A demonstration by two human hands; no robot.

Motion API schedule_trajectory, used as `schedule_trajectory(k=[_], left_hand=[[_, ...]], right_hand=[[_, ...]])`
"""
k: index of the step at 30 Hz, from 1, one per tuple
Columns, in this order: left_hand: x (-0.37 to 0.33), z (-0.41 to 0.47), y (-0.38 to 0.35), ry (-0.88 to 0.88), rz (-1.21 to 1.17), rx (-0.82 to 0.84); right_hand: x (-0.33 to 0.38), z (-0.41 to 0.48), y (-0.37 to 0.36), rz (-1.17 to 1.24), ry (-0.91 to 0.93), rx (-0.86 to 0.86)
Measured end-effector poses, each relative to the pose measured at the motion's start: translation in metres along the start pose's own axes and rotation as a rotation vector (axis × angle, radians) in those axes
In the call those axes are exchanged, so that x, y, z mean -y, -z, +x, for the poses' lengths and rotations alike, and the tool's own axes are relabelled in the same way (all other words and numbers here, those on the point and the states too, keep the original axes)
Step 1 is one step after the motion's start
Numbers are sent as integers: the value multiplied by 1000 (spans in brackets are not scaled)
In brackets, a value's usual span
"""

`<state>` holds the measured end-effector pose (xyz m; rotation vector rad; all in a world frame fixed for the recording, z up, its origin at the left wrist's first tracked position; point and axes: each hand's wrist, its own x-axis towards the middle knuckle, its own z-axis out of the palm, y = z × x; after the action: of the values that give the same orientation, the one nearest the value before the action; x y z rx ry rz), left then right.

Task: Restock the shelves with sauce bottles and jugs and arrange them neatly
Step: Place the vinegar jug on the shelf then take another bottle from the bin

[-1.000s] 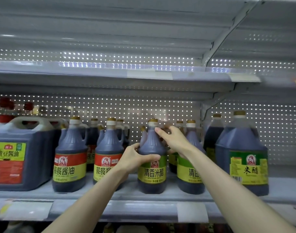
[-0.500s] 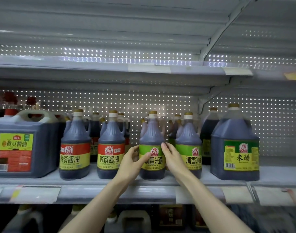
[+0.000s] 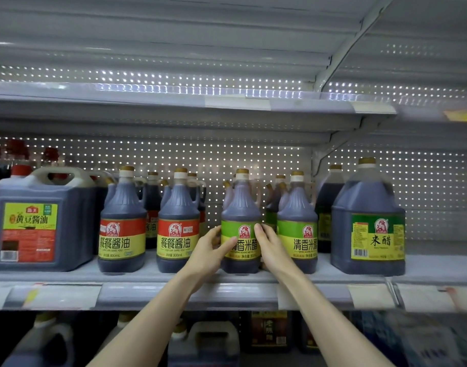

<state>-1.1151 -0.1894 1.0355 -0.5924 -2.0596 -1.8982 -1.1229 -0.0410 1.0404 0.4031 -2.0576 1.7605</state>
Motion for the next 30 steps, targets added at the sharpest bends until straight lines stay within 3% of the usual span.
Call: schedule_trajectory(k=[21, 30], left_hand=[[-2, 3, 3, 88, -20, 117], [0, 4, 1, 60, 15, 85]], right_hand=[[-7, 3, 3, 40, 39, 24], [-9, 6, 4, 32, 40, 19]])
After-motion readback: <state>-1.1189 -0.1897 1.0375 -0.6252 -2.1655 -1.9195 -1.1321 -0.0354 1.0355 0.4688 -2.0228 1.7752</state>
